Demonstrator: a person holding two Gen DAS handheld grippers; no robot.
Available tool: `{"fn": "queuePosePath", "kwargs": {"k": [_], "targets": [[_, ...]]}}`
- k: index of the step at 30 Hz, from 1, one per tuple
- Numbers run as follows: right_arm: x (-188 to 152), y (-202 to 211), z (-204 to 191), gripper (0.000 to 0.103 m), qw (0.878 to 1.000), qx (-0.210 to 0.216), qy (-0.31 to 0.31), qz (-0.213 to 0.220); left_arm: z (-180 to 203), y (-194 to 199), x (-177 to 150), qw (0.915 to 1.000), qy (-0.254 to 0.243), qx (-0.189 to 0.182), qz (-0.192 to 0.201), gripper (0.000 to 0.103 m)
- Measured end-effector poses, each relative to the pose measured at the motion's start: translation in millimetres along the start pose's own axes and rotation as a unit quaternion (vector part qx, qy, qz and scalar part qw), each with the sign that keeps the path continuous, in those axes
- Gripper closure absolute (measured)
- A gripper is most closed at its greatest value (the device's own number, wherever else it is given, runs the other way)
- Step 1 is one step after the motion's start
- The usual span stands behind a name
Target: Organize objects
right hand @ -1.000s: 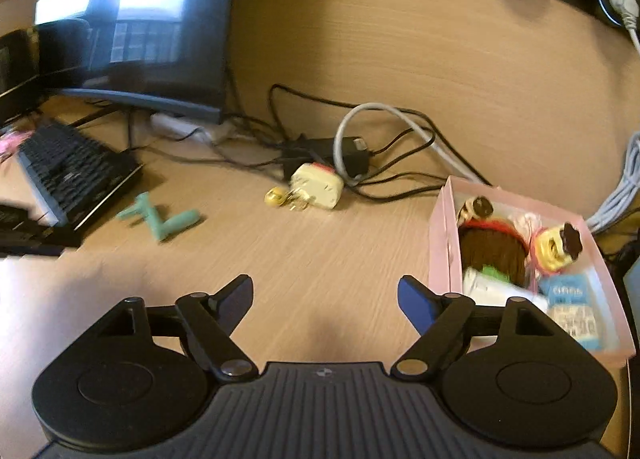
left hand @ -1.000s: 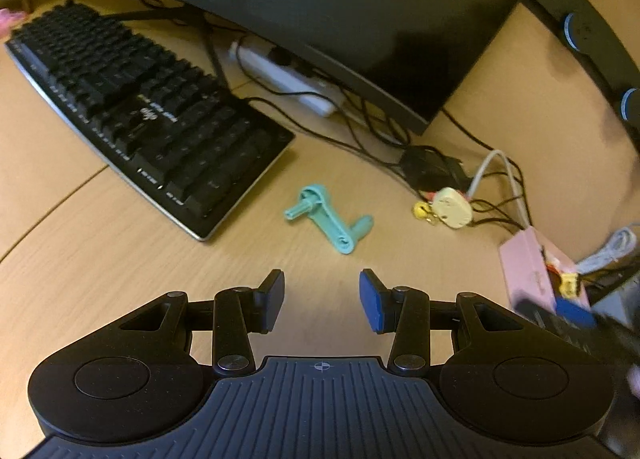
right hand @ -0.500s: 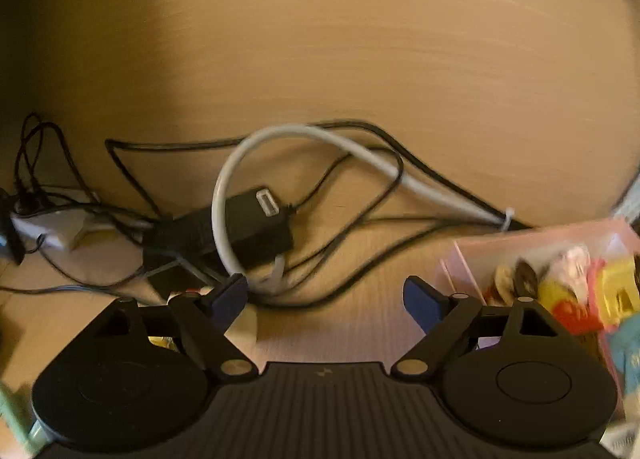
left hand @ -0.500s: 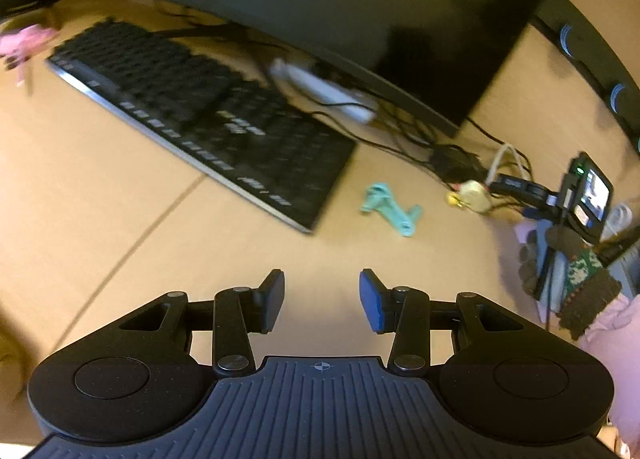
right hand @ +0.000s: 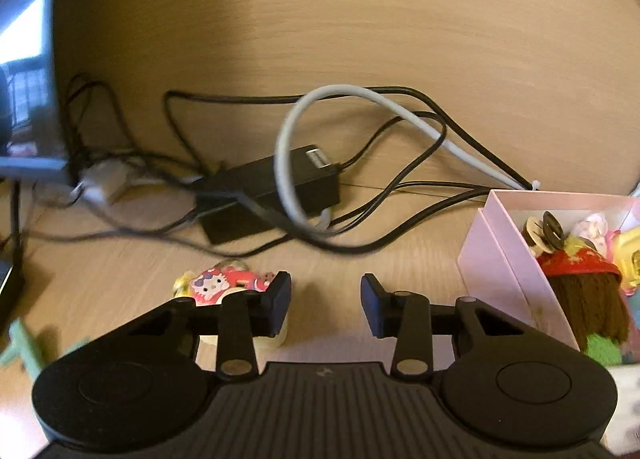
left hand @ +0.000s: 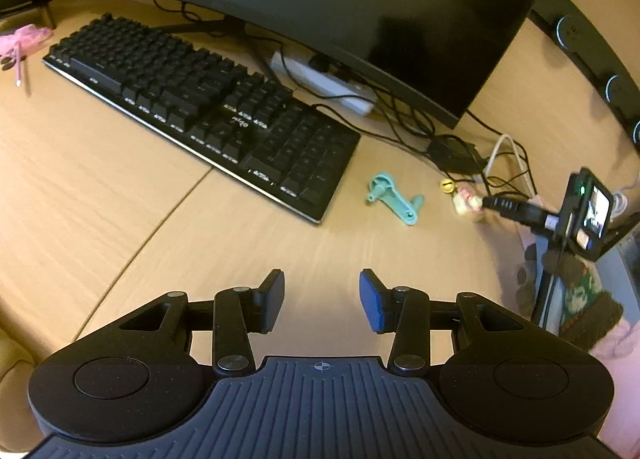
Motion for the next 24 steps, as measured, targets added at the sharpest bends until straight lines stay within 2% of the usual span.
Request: {"fn": "queuePosePath", "kwargs": {"k": [3, 7, 11, 12, 13, 14, 15, 16, 23, 24], "targets": [[-6.9, 13.0, -10.2, 0.074, 1.000, 0.013, 0.026, -0.001, 2.9, -2.9, 1.5, 0.9999, 0.008, -0.011, 0.002, 0.058], [-17.0, 40.2, -18.4, 0.075, 0.997, 0.046, 0.057, -0.003, 19.0, -12.0, -1.2, 0.9993, -0.001, -0.037, -0.007, 0.058], [-25.5, 70.4, -21.9, 0.074, 0.995, 0.072, 0.071, -0.001, 33.1, -25.2, -6.9, 0.9984, -0.013, -0.048, -0.028, 0.058], [-23.4, 75.3, -21.5, 0.070, 0.995, 0.072, 0.067, 0.006, 35.3, -28.5, -7.9, 0.9982, -0.015, -0.048, -0.032, 0.058], [-19.0, 77.3, -21.5, 0.050, 0.996, 0.066, 0.064, 0.013, 38.1, -31.6, -8.9, 0.9981, -0.015, -0.048, -0.037, 0.058], [-14.4, 78.1, -22.3, 0.036, 0.996, 0.056, 0.060, 0.024, 40.0, -33.6, -9.6, 0.9979, -0.016, -0.049, -0.040, 0.058], [-9.5, 76.9, -23.4, 0.017, 0.997, 0.050, 0.057, 0.032, 41.9, -34.8, -10.4, 0.9978, -0.018, -0.049, -0.042, 0.058], [-4.8, 72.0, -25.2, 0.012, 0.997, 0.050, 0.055, 0.035, 44.5, -36.1, -11.3, 0.9977, -0.021, -0.048, -0.043, 0.058], [5.5, 4.9, -36.3, 0.013, 0.999, 0.051, 0.015, -0.002, 61.0, -44.0, -4.6, 0.9977, -0.048, -0.025, -0.041, 0.058], [4.7, -0.5, -36.2, 0.019, 0.999, 0.050, 0.013, -0.005, 64.3, -46.0, -1.2, 0.9978, -0.051, -0.022, -0.037, 0.058]]}}
Point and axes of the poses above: each gripper's, at about its wrist camera, not at the fingertips, and y roughly against the way its jaws point, z to its right, x to its top, the point moved 2 cm from there along -y, roughly the way its jaws point, and after that the axes turned 11 degrees about y, right-handed, at the moved point
